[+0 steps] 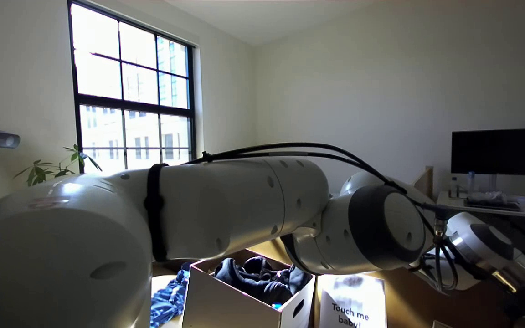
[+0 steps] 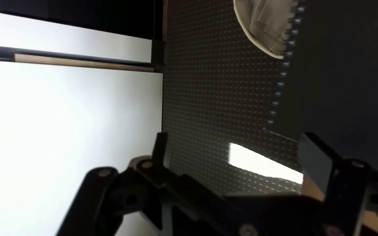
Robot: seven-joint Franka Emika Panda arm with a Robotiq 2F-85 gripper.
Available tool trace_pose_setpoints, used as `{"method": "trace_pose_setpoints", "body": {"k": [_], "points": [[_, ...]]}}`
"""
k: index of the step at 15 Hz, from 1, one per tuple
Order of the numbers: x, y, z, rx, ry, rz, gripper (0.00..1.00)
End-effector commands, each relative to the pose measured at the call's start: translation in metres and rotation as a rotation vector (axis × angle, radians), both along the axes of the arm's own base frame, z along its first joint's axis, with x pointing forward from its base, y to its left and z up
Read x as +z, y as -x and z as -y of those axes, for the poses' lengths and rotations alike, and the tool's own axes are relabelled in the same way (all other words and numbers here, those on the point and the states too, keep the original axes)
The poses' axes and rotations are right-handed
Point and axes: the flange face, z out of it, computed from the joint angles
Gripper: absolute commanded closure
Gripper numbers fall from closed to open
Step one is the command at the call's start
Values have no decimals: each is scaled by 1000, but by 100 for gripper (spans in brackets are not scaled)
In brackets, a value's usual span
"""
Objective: Pick up the book and put it in the box
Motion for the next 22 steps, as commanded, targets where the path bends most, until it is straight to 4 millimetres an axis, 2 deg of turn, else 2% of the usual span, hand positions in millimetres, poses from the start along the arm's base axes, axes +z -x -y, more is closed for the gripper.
{"method": "trace_pose_setpoints", "body": {"k": [1,3,5,15,18,20,22], "points": [[-24,-4,-33,-108,-59,85,0],[-25,-9,-48,-162,-116,175,0],[-18,-11,-51,-204,-157,249,0],[24,5,-44,-380,-330,676,0],[45,9,-47,-295,-340,848,0],[52,19,-51,-205,-329,869,0],[56,32,-57,-115,-318,818,0]]}}
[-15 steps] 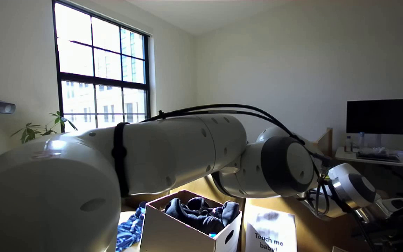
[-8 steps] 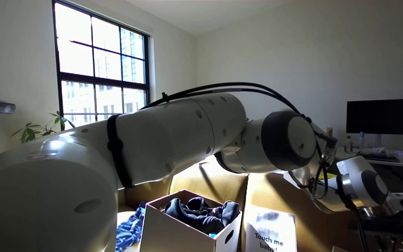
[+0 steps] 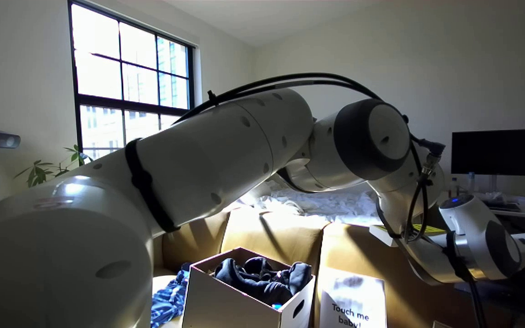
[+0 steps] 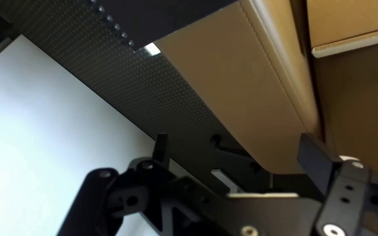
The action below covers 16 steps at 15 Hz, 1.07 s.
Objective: Pick up the book and put it in the box
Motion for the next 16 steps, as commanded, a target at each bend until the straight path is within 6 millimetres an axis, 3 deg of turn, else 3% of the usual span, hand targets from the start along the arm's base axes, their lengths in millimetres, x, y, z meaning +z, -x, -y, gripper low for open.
{"method": "trace_pose_setpoints", "body": {"k": [1,5,8,15,16], "points": [[17,34,-16,132,52,-80,0],[15,68,-40,257,113,-238,0],[17,97,-61,416,148,-227,0],[34,196,-119,817,155,-202,0],[48,188,-132,878,170,-218,0]]}}
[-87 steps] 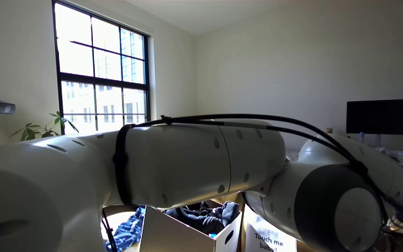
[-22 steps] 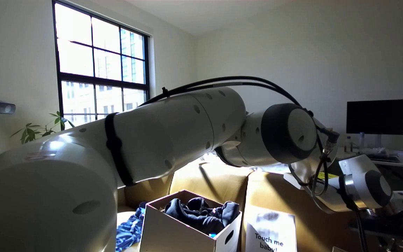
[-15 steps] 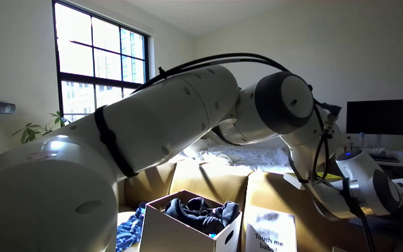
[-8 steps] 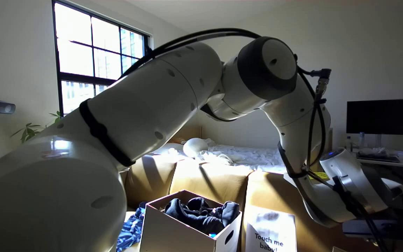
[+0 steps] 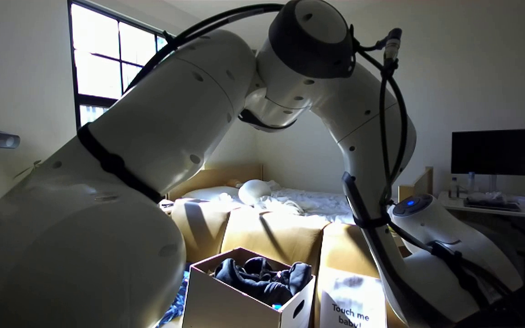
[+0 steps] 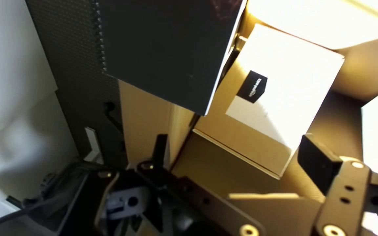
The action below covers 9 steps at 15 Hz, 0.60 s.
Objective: Pick up the book and put it in the box
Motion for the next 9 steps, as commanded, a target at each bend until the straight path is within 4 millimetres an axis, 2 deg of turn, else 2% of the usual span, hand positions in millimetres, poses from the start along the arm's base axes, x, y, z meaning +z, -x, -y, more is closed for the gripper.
{"method": "trace_pose_setpoints", "body": {"k": [1,4,5,6,9], "points": [[29,28,-41,181,21,-56,0],[34,36,-70,279,50,-104,0],[27,38,-75,220,61,-151,0],[24,32,-72,109,98,-189,0],[9,19,-61,-33,182,-224,0]]}}
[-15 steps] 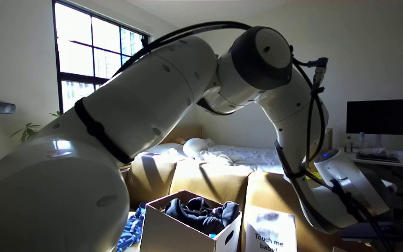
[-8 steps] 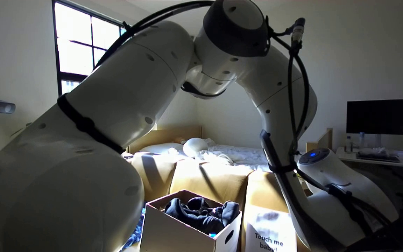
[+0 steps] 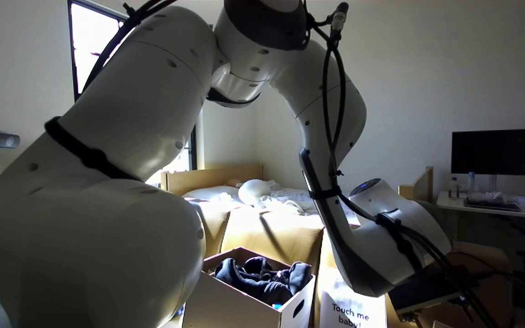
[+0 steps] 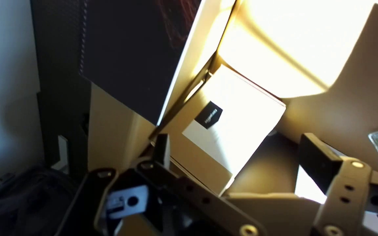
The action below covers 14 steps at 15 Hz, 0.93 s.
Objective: Pick up the book and put it in the box
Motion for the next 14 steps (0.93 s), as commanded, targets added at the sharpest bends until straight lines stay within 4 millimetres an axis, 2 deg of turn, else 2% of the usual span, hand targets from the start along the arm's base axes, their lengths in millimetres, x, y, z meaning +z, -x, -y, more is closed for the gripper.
{"method": "trace_pose_setpoints", "body": {"k": [1,4,6,7,9,12,14], "points": [[-2,-2,0,-44,27,-13,0],[-9,-6,0,-87,65,-21,0],[-14,-5,-8,-37,-35,-33,0],[-32,-2,-23,-6,-83,-44,0],[-62,-5,-41,6,-179,-50,0],[-117,-8,-58,-104,-315,-102,0],[-147,-19,-64,-164,-401,-151,0]]}}
